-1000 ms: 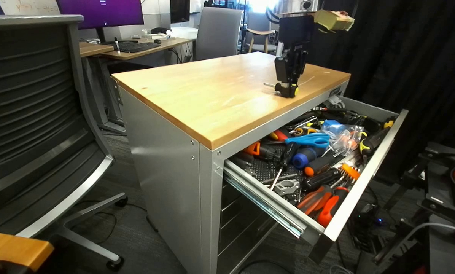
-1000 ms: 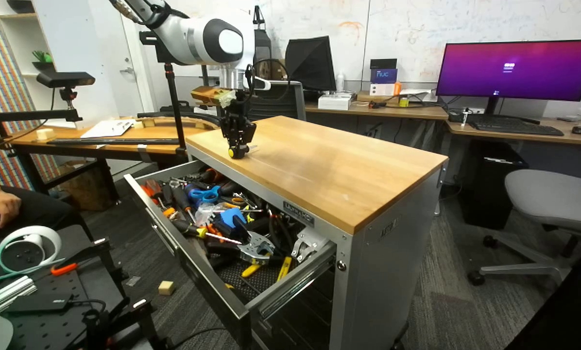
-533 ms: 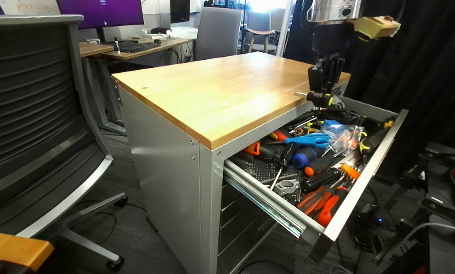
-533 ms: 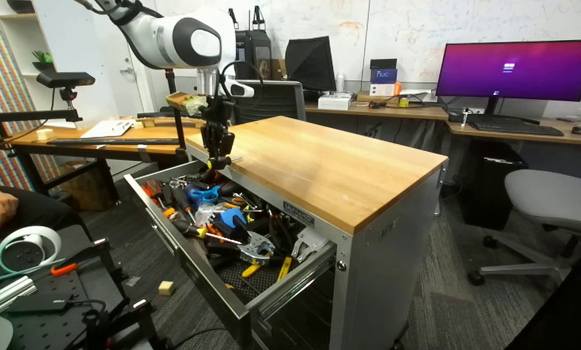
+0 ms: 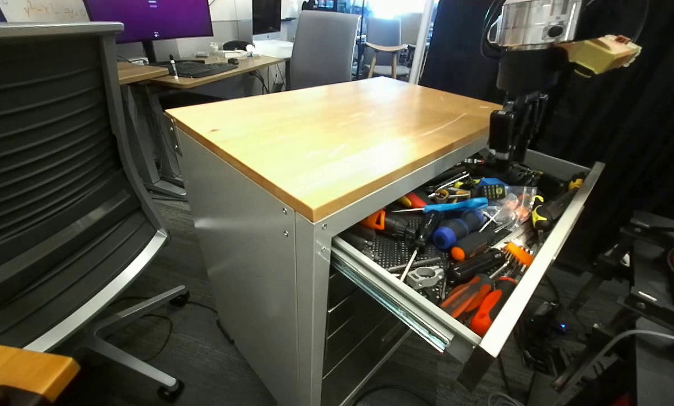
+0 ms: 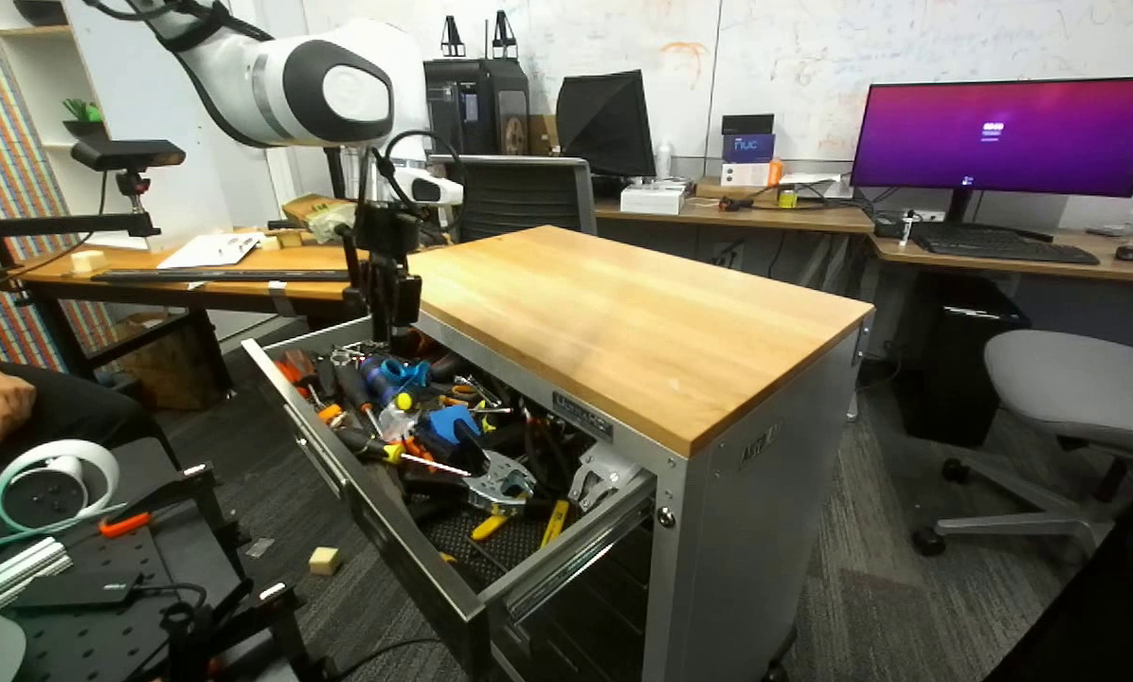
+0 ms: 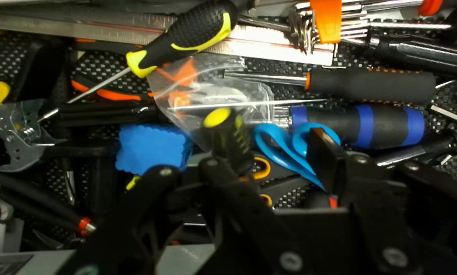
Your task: Put the black screwdriver inside the open drawer then push the drawer closed
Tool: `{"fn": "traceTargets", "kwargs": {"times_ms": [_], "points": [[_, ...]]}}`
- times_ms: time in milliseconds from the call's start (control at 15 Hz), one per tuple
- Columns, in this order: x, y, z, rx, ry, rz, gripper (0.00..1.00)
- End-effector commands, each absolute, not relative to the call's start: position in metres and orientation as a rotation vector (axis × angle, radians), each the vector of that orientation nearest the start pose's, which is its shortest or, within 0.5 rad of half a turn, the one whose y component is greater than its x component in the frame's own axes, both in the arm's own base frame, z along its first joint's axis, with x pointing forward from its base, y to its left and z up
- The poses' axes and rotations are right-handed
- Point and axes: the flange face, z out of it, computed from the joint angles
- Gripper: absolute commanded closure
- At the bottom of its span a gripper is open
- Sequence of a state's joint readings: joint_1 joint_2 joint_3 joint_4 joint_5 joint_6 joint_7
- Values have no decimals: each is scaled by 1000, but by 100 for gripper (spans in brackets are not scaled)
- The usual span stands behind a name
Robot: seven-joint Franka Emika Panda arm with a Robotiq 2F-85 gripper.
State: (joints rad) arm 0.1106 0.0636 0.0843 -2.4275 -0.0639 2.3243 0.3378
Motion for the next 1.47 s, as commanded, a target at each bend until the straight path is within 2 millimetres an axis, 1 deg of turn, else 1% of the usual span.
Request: {"fn": "traceTargets", "kwargs": {"times_ms": [0, 67, 133, 267, 533, 667, 733, 800, 867, 1000, 1067, 1400], "points": [[446, 86, 276, -3184, 170, 217, 11], [441, 82, 276, -3164, 183, 240, 5], [430, 76, 273, -3151, 219, 288, 0], [413, 68, 264, -3130, 276, 362, 0], [372, 44, 231, -3086, 406, 539, 0], [357, 33, 215, -3073, 442, 604, 0], [350, 29, 211, -3065, 452, 636, 0], [344, 25, 207, -3060, 451, 658, 25], [340, 21, 204, -3057, 452, 674, 26], [338, 17, 197, -3063, 457, 677, 42], [341, 18, 195, -3072, 457, 662, 51], [371, 36, 185, -3129, 353, 514, 89]]}}
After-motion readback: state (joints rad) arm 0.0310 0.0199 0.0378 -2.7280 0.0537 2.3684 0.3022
